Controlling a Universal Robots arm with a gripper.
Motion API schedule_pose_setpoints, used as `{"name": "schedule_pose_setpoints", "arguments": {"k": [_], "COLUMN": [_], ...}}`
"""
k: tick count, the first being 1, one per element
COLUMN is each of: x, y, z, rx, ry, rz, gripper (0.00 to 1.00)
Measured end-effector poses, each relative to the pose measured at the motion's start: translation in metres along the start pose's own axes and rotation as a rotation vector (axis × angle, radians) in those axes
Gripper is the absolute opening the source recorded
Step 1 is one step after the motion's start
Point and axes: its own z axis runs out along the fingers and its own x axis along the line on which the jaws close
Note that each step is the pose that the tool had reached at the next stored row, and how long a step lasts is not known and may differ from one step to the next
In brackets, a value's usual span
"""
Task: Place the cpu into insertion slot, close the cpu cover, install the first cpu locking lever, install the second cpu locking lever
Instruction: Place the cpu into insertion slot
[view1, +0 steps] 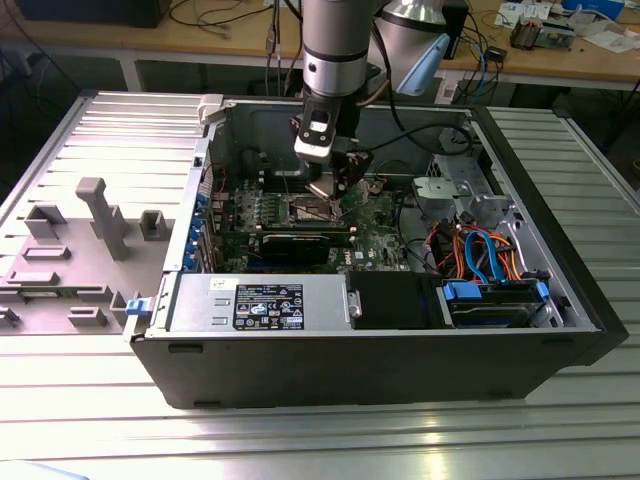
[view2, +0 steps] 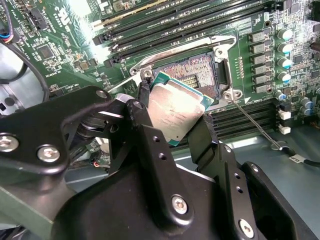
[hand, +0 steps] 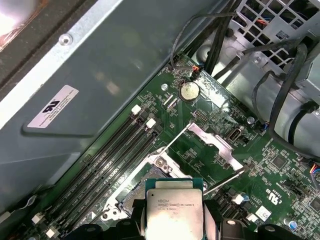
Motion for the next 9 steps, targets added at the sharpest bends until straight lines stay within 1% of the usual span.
{"name": "schedule_pose_setpoints", "arguments": {"k": [9], "x": [0.0000], "y": [-0.0001], "z": [0.0012], "rx": [0.0026], "ry": [-0.0043], "rz": [0.034], "gripper": [0.55]}}
